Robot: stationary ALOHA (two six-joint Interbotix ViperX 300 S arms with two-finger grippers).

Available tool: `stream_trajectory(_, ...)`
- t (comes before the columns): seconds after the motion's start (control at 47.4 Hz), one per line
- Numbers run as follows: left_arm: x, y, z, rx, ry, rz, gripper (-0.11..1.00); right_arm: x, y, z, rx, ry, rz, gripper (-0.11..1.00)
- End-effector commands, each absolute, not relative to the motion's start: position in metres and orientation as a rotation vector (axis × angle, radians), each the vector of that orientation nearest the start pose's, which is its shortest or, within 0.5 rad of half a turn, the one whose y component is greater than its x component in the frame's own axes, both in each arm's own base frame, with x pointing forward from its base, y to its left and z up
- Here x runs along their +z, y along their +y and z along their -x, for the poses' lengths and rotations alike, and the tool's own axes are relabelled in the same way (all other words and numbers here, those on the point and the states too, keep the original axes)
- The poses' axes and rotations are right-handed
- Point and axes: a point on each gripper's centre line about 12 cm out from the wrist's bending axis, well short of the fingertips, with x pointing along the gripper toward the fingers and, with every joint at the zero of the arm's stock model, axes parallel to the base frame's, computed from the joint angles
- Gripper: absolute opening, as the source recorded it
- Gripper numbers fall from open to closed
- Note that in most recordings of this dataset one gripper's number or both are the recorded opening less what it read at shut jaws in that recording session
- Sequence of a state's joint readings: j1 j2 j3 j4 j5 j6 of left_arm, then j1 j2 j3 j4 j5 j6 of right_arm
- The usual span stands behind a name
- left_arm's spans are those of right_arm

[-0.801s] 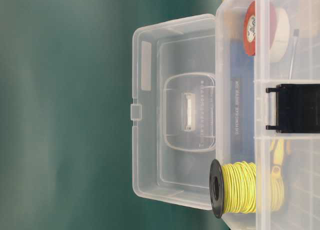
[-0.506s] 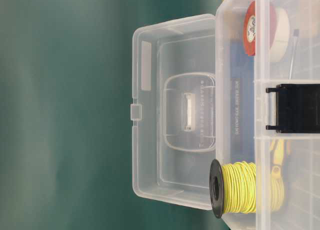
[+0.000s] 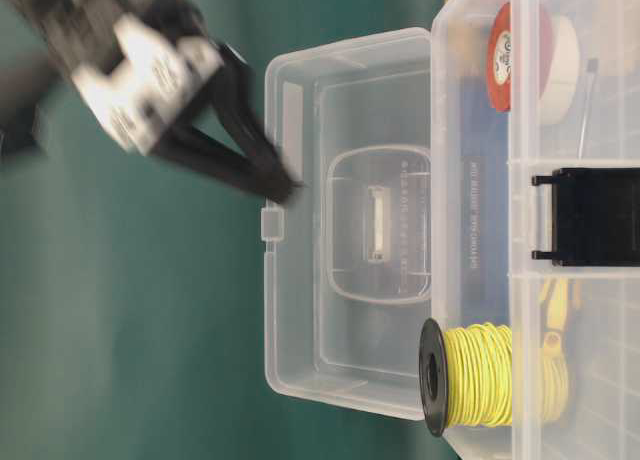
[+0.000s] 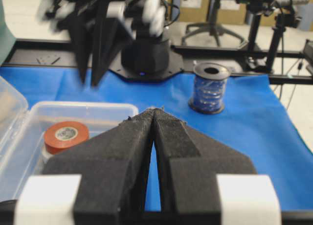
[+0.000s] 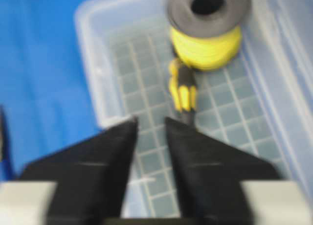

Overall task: Pick the screwdriver from the toolbox among several items.
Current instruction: 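Move the right gripper over the yellow-black screwdriver in the toolbox, then close the right gripper on the screwdriver handle and lift it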

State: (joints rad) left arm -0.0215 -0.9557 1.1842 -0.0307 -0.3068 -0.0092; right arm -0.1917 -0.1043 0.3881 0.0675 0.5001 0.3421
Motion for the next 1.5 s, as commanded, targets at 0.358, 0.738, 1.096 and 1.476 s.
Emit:
stream_trajectory(0.358, 0.300, -0.003, -0.200, -0.013, -0.124, 0.043, 0.00, 0.186, -0.098, -0.458, -0.461, 1.042, -0.505, 0.74)
stream_trajectory(0.738, 0.294, -0.003, -0.199, -0.014, -0.110, 0.046, 0.00, 0.125, -0.097, -0.475, -0.461, 1.082, -0.510, 0.74)
stream_trajectory(1.096, 0.291, -0.003, -0.199, -0.012, -0.098, 0.047, 0.00, 0.130, -0.094, -0.473, -0.453, 1.097, -0.493, 0.31)
stream_trajectory(1.476, 0.292, -0.003, -0.199, -0.012, -0.101, 0.049, 0.00, 0.242, -0.077, -0.445, -0.423, 0.988, -0.465, 0.26)
